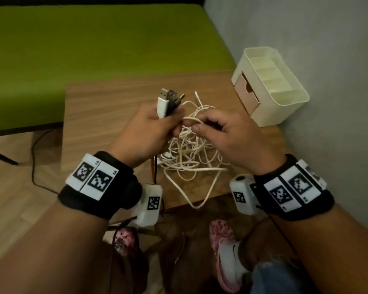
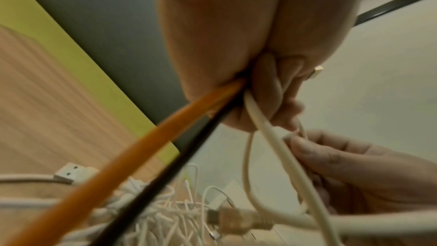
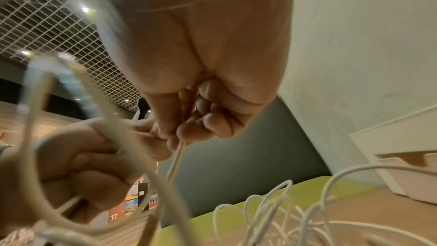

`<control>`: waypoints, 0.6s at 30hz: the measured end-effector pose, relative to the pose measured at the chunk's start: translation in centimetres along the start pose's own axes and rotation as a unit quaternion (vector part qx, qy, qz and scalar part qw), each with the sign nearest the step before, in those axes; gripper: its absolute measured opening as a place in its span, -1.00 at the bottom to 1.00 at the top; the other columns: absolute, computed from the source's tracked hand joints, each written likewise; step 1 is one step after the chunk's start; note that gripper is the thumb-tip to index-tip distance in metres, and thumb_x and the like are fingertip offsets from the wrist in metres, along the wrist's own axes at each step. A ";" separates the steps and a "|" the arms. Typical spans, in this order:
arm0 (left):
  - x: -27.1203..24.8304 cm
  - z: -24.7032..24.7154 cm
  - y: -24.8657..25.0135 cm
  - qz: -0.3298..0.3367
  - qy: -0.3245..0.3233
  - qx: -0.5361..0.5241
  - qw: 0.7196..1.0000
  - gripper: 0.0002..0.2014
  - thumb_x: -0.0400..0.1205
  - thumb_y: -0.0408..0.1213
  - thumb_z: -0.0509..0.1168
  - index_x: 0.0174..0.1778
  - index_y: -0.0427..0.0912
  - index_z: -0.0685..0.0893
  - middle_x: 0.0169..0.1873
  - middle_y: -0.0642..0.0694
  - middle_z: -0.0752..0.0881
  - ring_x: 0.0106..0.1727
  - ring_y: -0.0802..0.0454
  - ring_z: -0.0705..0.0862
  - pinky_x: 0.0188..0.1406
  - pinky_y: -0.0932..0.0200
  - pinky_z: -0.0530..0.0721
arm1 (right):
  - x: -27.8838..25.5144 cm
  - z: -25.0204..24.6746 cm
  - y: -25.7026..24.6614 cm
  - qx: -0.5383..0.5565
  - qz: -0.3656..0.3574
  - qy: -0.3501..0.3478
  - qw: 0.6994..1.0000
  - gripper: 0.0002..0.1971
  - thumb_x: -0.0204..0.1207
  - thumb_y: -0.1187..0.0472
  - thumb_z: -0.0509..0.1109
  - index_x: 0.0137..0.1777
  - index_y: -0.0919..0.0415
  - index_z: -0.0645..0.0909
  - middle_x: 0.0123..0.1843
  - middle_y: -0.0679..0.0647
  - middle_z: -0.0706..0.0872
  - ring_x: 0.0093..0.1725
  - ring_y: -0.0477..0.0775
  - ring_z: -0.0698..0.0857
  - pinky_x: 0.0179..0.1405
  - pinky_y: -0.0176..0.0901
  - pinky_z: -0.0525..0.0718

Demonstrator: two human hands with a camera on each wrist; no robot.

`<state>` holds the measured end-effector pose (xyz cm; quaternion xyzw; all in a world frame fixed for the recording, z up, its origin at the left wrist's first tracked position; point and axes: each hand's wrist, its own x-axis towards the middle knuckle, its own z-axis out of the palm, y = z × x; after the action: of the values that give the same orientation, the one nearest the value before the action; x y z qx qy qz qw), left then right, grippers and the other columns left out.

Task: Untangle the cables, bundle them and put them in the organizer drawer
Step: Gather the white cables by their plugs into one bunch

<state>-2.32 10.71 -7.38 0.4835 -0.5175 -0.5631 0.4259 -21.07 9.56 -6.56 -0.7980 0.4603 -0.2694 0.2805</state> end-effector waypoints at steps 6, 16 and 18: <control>-2.0 2.6 0.8 0.033 -0.012 -0.026 0.999 -0.72 0.78 -0.15 0.13 -0.08 -0.17 0.69 -0.09 -0.23 0.76 -0.64 0.22 0.29 -0.61 0.27 0.25 | -6.5 -2.6 -0.8 -0.078 0.096 0.006 0.992 -0.87 0.58 0.06 0.48 -0.19 0.03 0.73 -0.37 -0.04 0.69 -0.34 -0.05 0.62 -0.34 -0.17 0.57; -5.0 6.7 3.0 0.047 -0.001 -0.011 0.999 -0.70 0.79 -0.05 0.14 -0.21 -0.07 0.57 -0.45 0.00 0.68 -0.58 0.12 0.46 -0.60 0.20 0.42 | -14.2 -5.3 -2.3 -0.287 0.301 -0.161 0.895 -0.59 0.50 -0.14 0.49 0.21 0.11 0.67 0.08 0.01 0.69 0.04 0.09 0.66 -0.02 -0.04 0.65; -6.1 8.2 3.8 0.039 -0.033 0.009 0.999 -0.63 0.78 0.00 0.14 -0.28 -0.10 0.58 -0.50 -0.01 0.67 -0.54 0.06 0.55 -0.56 0.15 0.51 | -14.8 -6.2 -3.0 -0.312 0.314 -0.160 0.882 -0.40 0.40 -0.19 0.56 0.34 0.11 0.55 0.22 0.03 0.59 0.15 0.13 0.61 0.09 0.02 0.64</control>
<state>-9.48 17.69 -3.00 0.4479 -0.5544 -0.5573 0.4258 -29.97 22.73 -2.74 -0.6900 0.6961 0.1219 0.1568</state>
